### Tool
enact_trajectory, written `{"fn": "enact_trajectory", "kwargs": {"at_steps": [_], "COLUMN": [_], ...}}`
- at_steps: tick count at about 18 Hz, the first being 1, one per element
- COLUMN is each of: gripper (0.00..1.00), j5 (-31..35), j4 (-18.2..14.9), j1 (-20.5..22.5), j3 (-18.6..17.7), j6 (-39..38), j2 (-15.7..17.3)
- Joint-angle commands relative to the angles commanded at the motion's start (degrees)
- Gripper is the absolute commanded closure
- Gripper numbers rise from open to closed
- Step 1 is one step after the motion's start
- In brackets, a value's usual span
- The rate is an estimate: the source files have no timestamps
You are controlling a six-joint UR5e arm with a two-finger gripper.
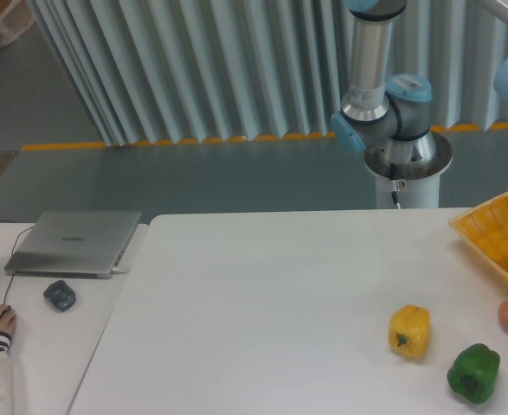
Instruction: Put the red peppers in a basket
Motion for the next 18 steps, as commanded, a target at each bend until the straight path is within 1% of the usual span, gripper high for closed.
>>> {"fn": "enact_trajectory", "kwargs": {"at_steps": [3, 4, 5, 7, 8, 10, 12, 15, 18], "gripper": [0.47, 0.34, 0.08, 0.04, 0.0, 0.0, 0.0, 0.0, 0.0], "j5": [2.99, 2.99, 2.9, 2.64, 2.64, 2.2, -0.42, -6.13, -8.87], "j4": [0.0, 0.0, -0.09, -0.09, -0.09, 0.09, 1.83, 2.11, 2.28], "j1": [-0.44, -0.53, -0.44, -0.53, -0.44, -0.44, -0.7, -2.37, -4.91], "j3": [0.27, 0.35, 0.35, 0.18, 0.18, 0.18, -0.26, 0.44, 0.62], "j6": [0.26, 0.35, 0.35, -0.08, -0.26, -0.44, -1.92, -10.43, -19.39], "j2": [-0.35, -0.44, -0.79, -0.7, -0.7, -0.62, -0.44, -0.18, -0.18]}}
